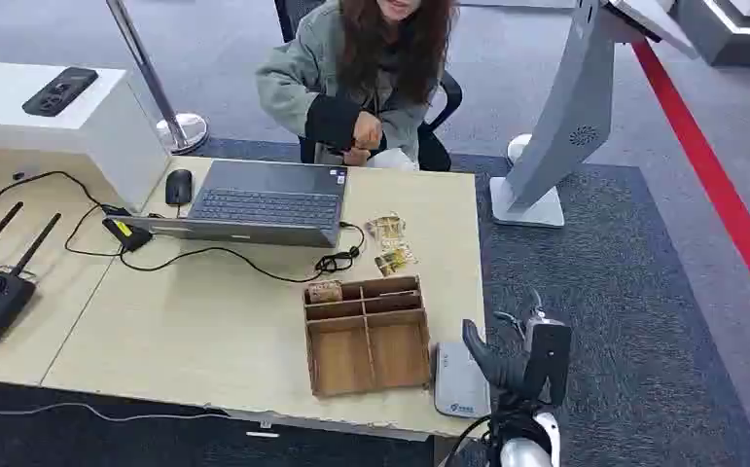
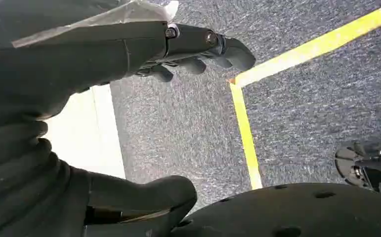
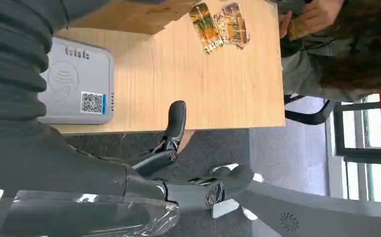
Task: Pass the card to the sensor for recognition and then transmit it.
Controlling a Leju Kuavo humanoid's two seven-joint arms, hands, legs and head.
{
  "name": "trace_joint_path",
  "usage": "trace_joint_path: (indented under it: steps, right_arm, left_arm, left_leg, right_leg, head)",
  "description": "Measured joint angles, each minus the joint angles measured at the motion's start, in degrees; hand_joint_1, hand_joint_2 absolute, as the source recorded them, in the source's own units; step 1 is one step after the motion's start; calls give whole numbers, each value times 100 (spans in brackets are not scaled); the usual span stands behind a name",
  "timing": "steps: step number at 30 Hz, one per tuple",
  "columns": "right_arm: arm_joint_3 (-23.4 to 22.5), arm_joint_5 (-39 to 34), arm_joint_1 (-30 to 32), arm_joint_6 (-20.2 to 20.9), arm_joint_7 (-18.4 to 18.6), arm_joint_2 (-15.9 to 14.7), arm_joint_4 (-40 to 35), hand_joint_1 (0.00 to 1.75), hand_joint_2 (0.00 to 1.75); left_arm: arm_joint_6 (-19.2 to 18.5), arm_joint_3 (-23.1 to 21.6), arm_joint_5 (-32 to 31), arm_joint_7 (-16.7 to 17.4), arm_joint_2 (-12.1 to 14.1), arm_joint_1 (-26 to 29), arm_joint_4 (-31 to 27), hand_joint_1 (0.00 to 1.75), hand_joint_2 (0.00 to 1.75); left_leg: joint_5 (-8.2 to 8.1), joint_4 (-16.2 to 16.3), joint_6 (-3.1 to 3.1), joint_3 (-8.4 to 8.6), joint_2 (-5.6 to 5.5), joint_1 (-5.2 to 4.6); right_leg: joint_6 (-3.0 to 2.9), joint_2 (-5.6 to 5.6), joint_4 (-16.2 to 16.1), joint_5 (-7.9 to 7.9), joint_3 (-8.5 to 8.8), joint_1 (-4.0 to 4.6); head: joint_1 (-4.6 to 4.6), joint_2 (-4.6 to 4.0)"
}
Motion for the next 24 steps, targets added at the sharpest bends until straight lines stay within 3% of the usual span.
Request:
trace_joint_path:
  steps: [9, 19, 24]
  right_arm:
    - [114, 140, -120, 0, 53, -42, 0, 0, 175]
    - [459, 1348, -926, 0, 1025, -284, 116, 0, 175]
    - [762, 1517, -1574, 0, 1403, -418, 291, 0, 175]
  left_arm:
    - [-4, 0, -4, -53, 4, 0, 0, 0, 175]
    - [-105, -57, -111, -120, 42, -28, 0, 0, 175]
    - [-164, -81, -140, -144, 59, -32, 0, 0, 175]
  left_leg:
    - [0, 0, 0, -1, 0, 0]
    - [4, 0, -2, 1, 3, 0]
    - [8, 0, 1, 0, 2, 0]
  right_leg:
    - [0, 0, 0, 0, 1, 0]
    - [-3, 2, 1, 4, 2, 0]
    - [0, 2, 2, 7, 1, 0]
  head:
    - [0, 0]
    - [0, 0]
    - [-2, 0]
